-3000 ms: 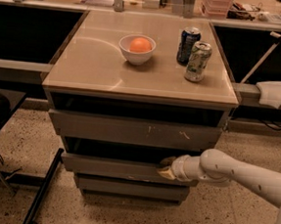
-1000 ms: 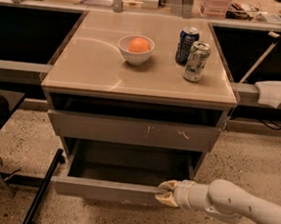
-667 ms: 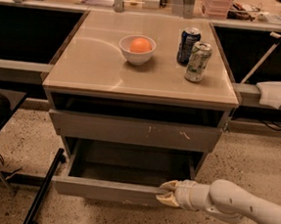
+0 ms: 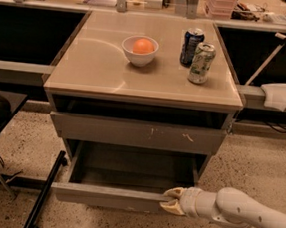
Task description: Open middle drawer
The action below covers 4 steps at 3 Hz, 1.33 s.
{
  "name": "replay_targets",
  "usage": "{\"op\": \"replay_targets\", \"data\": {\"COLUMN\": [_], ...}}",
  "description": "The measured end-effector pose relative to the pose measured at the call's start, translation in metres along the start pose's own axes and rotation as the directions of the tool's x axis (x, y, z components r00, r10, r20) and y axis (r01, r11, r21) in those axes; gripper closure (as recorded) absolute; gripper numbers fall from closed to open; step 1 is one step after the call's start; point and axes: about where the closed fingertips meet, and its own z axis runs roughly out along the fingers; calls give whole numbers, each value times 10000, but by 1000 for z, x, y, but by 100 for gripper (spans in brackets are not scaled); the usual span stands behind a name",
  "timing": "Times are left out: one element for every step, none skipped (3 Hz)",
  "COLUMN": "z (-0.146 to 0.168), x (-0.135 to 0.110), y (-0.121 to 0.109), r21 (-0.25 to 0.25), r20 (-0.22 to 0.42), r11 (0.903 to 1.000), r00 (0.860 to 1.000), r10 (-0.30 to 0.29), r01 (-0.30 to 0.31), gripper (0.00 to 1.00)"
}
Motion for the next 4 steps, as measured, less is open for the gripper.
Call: {"op": "replay_targets", "data": {"z": [-6, -8, -13, -15], "x": [8, 6, 13, 11], "y": [10, 10, 21, 21], "r21": [-74, -75, -195, -196], "r20": [62, 62, 18, 18], "r11": [10000, 10000, 9998, 9998], "r00": [10000, 10000, 10000, 10000], "r10": [42, 42, 37, 37], "r01": [-42, -42, -37, -37], "gripper": [100, 100, 100, 100]}}
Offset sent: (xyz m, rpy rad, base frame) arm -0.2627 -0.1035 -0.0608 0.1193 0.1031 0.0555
